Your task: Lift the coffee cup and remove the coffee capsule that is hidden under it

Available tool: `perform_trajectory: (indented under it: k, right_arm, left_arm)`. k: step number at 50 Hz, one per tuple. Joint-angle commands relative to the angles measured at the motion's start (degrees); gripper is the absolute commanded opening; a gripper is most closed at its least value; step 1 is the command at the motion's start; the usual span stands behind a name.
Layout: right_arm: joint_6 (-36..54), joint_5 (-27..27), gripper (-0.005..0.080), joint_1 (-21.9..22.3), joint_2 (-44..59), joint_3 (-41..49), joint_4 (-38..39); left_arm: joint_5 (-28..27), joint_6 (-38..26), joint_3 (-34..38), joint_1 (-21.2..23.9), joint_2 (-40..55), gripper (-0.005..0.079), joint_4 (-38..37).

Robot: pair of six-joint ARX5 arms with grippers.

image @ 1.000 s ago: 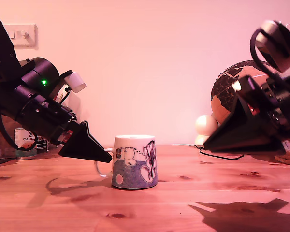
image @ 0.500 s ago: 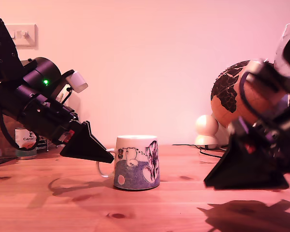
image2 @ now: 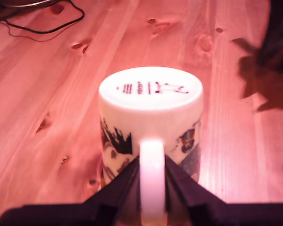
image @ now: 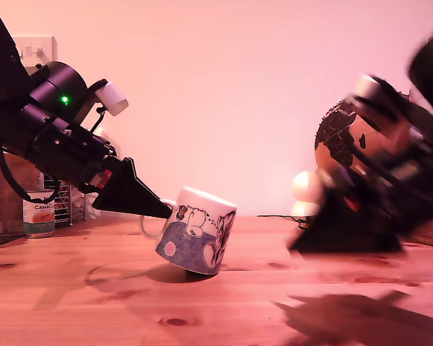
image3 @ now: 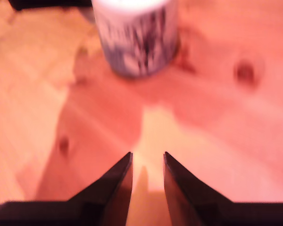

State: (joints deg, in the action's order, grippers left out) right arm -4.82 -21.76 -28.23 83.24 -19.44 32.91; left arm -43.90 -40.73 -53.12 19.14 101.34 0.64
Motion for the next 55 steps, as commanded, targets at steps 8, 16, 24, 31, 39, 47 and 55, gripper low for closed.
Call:
perform_trajectory:
  k: [8,16,24,31,39,47,55]
  right_arm:
    - [0.4,-0.2,0.0185,-0.5,2.6,-4.5,-1.5]
    - [0.4,-0.8,0.0185,-0.8,5.4,-4.6,-1.7]
    - [0.3,-1.4,0.0185,-1.1,5.8,-4.7,-1.0]
    - [0.6,-1.7,0.0185,-1.1,5.8,-4.7,-0.2]
    - [0.9,-1.7,0.0212,-1.5,7.3,-6.1,0.7]
    - [3.3,-1.7,0.0242,-3.3,10.9,-10.5,0.5]
    - [3.4,-1.7,0.0255,-5.0,13.9,-14.5,-1.7]
  left_arm:
    - [-4.3,4.4,0.1,0.4,-1.3,-0.0022,4.1]
    - [-5.6,8.3,0.0,1.1,-1.3,-0.0022,9.0]
    - [-6.4,9.8,0.0,1.7,-1.3,-0.0022,11.4]
    - [-6.4,12.4,0.0,2.0,-1.3,-0.0022,14.4]
    - [-6.3,14.4,0.0,1.8,-1.3,-0.0022,16.3]
    - [-5.7,16.2,0.0,1.6,-1.3,-0.0022,18.8]
    - [-5.1,17.0,0.0,1.6,-1.3,-0.0022,20.1]
